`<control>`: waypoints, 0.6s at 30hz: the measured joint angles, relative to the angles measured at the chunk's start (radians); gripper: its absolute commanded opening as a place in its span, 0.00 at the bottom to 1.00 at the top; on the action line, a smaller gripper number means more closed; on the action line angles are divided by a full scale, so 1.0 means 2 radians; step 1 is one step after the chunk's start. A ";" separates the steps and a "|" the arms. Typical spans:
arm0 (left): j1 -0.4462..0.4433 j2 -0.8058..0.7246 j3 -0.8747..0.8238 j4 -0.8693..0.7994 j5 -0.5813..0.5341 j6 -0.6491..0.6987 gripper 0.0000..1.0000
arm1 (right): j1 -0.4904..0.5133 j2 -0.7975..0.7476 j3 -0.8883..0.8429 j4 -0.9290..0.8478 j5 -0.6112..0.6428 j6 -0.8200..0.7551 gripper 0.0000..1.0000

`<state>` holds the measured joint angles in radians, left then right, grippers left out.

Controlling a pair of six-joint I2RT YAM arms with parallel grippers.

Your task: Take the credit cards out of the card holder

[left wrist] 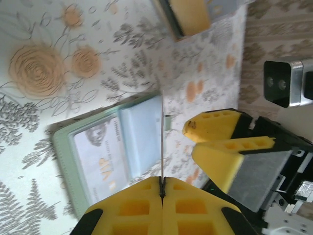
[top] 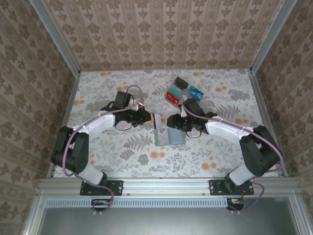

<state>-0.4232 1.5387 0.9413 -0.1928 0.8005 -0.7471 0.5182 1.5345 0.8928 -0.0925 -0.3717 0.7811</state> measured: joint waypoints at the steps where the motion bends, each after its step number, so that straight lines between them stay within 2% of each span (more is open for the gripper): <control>1: 0.003 -0.005 -0.002 0.009 0.007 -0.006 0.00 | -0.006 -0.001 -0.001 0.018 -0.017 0.008 0.63; 4: 0.005 -0.015 -0.009 0.044 0.029 -0.026 0.00 | -0.019 -0.001 -0.002 0.064 -0.060 0.033 0.67; 8: 0.006 -0.025 -0.020 0.093 0.054 -0.057 0.00 | -0.024 -0.001 -0.003 0.124 -0.102 0.071 0.66; 18: 0.013 -0.027 -0.048 0.196 0.085 -0.124 0.00 | -0.024 0.019 -0.006 0.233 -0.159 0.148 0.35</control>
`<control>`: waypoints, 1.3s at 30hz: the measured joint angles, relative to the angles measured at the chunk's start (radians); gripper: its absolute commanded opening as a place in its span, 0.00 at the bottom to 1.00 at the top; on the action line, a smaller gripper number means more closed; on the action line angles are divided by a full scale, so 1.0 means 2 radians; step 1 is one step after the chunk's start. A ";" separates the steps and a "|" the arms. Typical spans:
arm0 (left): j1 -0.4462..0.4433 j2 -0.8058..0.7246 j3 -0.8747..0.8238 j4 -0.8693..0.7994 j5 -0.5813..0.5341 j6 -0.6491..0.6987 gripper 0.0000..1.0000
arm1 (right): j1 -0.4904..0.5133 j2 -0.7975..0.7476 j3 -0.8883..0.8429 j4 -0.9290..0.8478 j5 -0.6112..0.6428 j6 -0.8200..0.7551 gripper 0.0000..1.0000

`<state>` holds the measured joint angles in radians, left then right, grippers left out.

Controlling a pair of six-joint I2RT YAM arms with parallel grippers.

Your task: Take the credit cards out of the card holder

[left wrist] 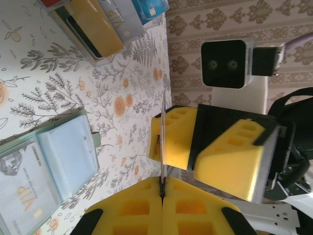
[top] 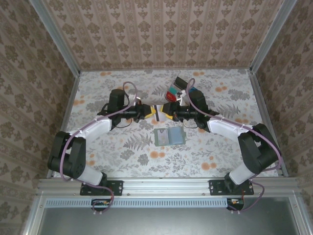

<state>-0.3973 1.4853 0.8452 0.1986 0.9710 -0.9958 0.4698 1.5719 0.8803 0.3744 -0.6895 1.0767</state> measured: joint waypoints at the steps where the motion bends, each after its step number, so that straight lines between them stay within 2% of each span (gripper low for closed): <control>1: 0.001 0.000 -0.002 0.007 0.001 -0.004 0.00 | 0.000 0.002 -0.002 0.006 -0.001 0.004 0.30; 5: 0.007 0.000 -0.006 0.023 0.005 -0.016 0.00 | -0.003 0.004 -0.005 0.019 -0.003 0.015 0.11; 6: 0.008 0.000 -0.006 0.024 0.004 -0.017 0.03 | -0.004 0.004 -0.005 0.022 -0.004 0.017 0.05; 8: 0.010 0.000 -0.007 0.017 0.000 -0.014 0.21 | -0.006 0.004 -0.005 0.028 -0.008 0.017 0.00; 10: 0.009 0.000 -0.005 -0.009 -0.009 -0.001 0.44 | -0.006 0.004 -0.004 0.022 -0.009 0.007 0.00; 12: 0.009 0.000 0.002 -0.054 -0.026 0.021 0.63 | -0.006 0.004 0.002 -0.007 -0.006 -0.018 0.00; 15: 0.010 0.000 0.020 -0.132 -0.071 0.065 0.76 | -0.017 -0.001 0.025 -0.086 0.015 -0.087 0.00; 21: 0.017 -0.001 0.026 -0.234 -0.154 0.120 0.85 | -0.041 -0.040 0.107 -0.262 0.126 -0.282 0.00; 26: 0.023 -0.011 0.026 -0.276 -0.198 0.141 0.95 | -0.055 -0.060 0.165 -0.347 0.216 -0.442 0.00; 29: 0.023 -0.024 0.026 -0.287 -0.216 0.149 1.00 | -0.069 -0.050 0.200 -0.395 0.243 -0.518 0.00; 33: 0.023 -0.031 0.026 -0.294 -0.227 0.157 1.00 | -0.079 -0.001 0.269 -0.459 0.273 -0.603 0.00; 39: 0.023 -0.032 0.026 -0.308 -0.230 0.162 1.00 | -0.079 0.058 0.313 -0.522 0.289 -0.697 0.00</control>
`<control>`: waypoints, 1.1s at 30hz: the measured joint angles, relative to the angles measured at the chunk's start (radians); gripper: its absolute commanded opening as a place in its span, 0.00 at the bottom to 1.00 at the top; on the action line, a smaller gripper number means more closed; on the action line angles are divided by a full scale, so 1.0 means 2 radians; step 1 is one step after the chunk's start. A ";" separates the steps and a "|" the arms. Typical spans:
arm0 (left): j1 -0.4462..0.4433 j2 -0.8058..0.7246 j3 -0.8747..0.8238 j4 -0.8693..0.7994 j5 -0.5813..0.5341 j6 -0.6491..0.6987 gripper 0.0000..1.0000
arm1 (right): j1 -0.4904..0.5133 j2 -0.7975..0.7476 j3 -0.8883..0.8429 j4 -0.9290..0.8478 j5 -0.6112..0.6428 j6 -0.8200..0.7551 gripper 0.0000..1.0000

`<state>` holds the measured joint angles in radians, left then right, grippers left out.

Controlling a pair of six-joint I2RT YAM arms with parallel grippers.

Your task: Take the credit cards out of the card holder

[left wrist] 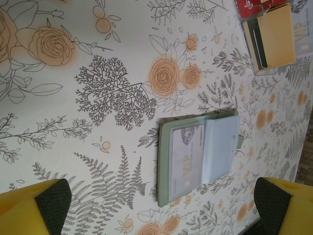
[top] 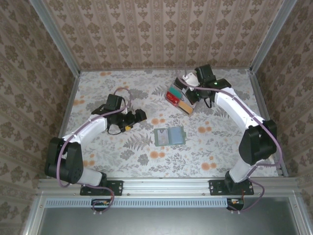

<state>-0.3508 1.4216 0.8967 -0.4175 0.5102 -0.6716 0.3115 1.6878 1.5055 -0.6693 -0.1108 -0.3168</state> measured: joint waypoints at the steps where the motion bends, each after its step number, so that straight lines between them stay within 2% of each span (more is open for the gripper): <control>1: 0.000 0.000 0.000 -0.001 0.000 0.000 1.00 | 0.000 0.009 0.005 -0.007 0.001 -0.012 0.00; 12: 0.000 0.000 -0.006 -0.001 0.005 0.000 1.00 | 0.000 0.100 0.054 -0.031 0.007 -0.089 0.00; 22: 0.002 0.000 -0.014 0.005 0.011 0.000 1.00 | -0.012 0.137 0.068 -0.019 0.023 -0.099 0.00; 33: 0.002 0.000 -0.022 0.015 0.022 -0.002 1.00 | -0.013 0.144 0.069 -0.019 0.040 -0.106 0.00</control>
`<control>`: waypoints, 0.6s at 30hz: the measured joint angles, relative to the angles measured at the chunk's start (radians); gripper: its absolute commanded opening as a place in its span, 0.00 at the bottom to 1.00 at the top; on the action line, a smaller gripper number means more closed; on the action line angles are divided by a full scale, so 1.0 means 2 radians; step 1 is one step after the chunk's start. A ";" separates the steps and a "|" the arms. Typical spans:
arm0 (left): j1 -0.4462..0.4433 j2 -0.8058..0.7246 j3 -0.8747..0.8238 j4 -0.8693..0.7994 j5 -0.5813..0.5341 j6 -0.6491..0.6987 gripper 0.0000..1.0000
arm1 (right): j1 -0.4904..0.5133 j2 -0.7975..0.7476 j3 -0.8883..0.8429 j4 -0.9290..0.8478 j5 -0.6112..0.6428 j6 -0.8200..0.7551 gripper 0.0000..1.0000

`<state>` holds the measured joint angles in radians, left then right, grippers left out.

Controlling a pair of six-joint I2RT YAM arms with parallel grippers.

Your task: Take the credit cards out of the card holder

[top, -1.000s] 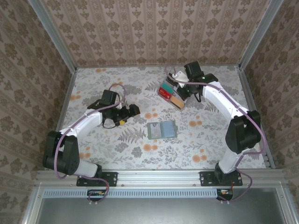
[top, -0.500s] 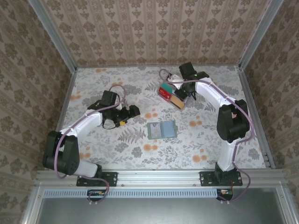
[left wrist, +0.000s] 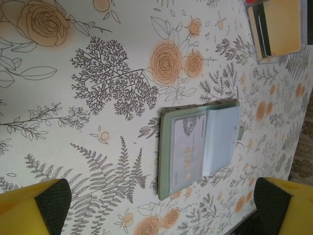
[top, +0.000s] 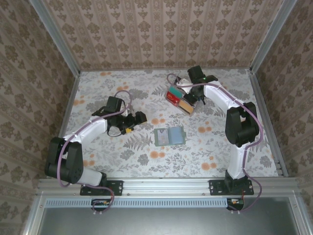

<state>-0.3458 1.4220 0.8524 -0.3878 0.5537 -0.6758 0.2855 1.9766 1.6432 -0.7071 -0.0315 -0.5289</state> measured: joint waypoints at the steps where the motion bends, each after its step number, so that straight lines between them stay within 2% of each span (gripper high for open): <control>1: 0.000 0.000 -0.001 0.000 0.000 0.000 1.00 | 0.000 0.002 0.000 0.000 0.002 -0.002 0.00; 18: 0.000 0.000 -0.005 0.010 0.004 -0.001 1.00 | -0.002 0.015 0.000 0.007 -0.004 -0.011 0.00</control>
<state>-0.3458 1.4223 0.8425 -0.3683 0.5617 -0.6769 0.2821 2.0060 1.6432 -0.6922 -0.0387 -0.5507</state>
